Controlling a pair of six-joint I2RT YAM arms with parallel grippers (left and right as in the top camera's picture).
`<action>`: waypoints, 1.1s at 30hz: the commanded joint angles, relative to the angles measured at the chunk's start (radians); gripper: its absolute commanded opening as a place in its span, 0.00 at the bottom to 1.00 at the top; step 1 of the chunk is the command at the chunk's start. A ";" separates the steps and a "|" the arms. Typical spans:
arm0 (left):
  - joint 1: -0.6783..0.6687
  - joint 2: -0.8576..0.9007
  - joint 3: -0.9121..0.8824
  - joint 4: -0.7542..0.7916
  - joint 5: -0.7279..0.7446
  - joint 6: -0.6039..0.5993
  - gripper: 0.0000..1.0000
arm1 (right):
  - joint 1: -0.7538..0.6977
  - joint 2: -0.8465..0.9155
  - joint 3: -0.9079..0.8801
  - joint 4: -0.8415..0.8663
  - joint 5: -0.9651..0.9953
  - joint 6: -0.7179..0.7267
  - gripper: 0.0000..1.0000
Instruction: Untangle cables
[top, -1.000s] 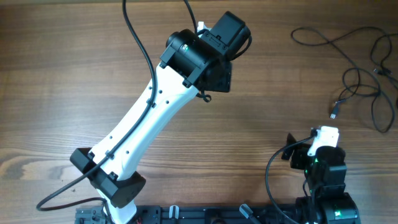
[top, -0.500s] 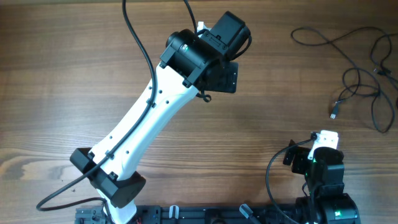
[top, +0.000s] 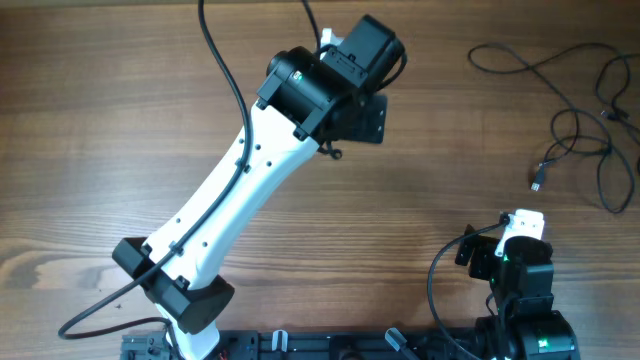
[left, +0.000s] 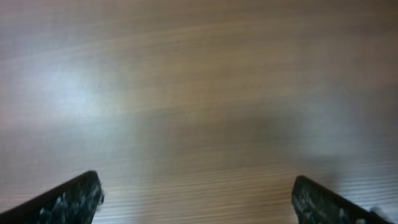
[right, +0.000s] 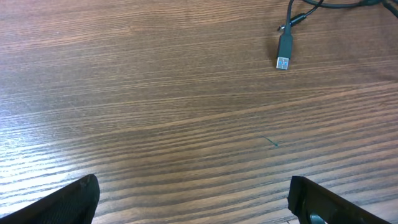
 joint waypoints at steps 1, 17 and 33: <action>0.021 -0.043 0.002 0.154 -0.035 0.134 1.00 | 0.005 -0.011 -0.003 0.006 0.024 0.011 1.00; 0.158 -0.611 -0.455 0.571 0.011 0.310 1.00 | 0.005 -0.011 -0.003 0.006 0.024 0.011 1.00; 0.443 -1.493 -1.719 1.450 0.145 0.309 1.00 | 0.005 -0.011 -0.003 0.006 0.024 0.011 0.99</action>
